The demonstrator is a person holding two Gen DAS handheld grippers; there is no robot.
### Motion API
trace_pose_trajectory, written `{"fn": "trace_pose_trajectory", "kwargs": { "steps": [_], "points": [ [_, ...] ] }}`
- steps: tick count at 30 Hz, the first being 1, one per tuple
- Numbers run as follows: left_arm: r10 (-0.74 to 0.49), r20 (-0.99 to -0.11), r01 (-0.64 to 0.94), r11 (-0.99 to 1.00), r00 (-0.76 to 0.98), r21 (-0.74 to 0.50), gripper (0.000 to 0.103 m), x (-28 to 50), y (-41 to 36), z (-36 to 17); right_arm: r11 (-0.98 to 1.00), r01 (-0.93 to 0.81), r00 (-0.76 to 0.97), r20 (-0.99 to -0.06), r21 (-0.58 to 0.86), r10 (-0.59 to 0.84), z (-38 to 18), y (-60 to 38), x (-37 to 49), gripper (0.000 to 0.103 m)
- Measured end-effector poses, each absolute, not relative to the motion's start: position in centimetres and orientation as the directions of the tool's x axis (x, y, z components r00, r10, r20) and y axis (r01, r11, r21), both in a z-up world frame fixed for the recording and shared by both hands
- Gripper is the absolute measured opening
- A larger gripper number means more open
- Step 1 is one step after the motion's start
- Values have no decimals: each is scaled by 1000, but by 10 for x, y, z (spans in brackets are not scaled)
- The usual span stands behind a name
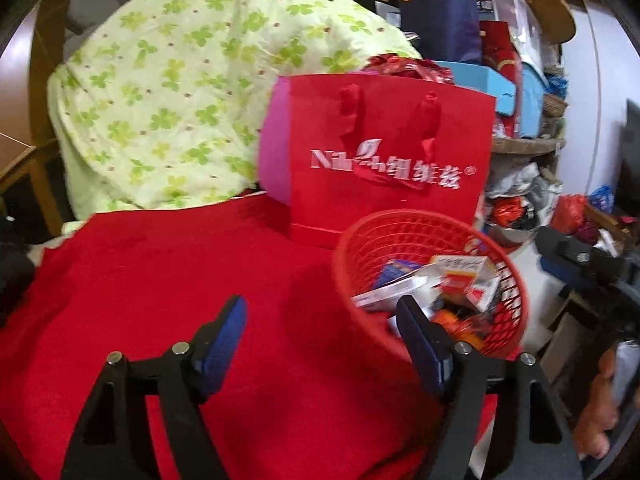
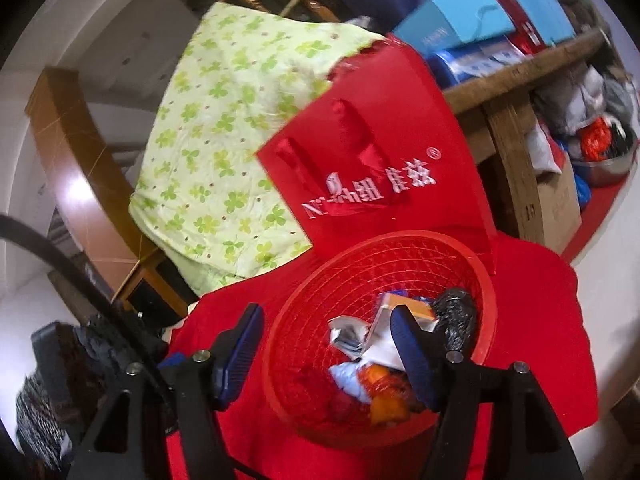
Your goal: Collect trash
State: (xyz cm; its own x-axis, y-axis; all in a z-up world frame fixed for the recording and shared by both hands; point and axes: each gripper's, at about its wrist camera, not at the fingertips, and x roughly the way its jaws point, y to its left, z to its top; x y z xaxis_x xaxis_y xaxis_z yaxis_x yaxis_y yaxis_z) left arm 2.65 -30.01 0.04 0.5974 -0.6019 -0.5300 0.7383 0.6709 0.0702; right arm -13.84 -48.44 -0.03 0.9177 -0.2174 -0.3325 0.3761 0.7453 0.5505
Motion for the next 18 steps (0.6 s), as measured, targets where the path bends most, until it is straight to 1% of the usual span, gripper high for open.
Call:
{"fn": "trace_pose_trajectory", "kwargs": {
  "steps": [7,9,12,18],
  "points": [
    [-558,-479,687,714,677,140,83,15,-273,22,809,354,927,-288,468,-239,27,-444,-163,70],
    [-561,-460,679,721,688,136,93,10,-267,29,820,352,930,-271,451,-250,36,-436,-174,71],
    [-557,-431,663,736,710,141,94,-1,-258,38,842,348,930,-268,413,-252,44,-423,-184,75],
    [-533,-415,636,755,738,160,94,-19,-242,47,862,340,932,-258,375,-256,47,-402,-200,76]
  ]
}}
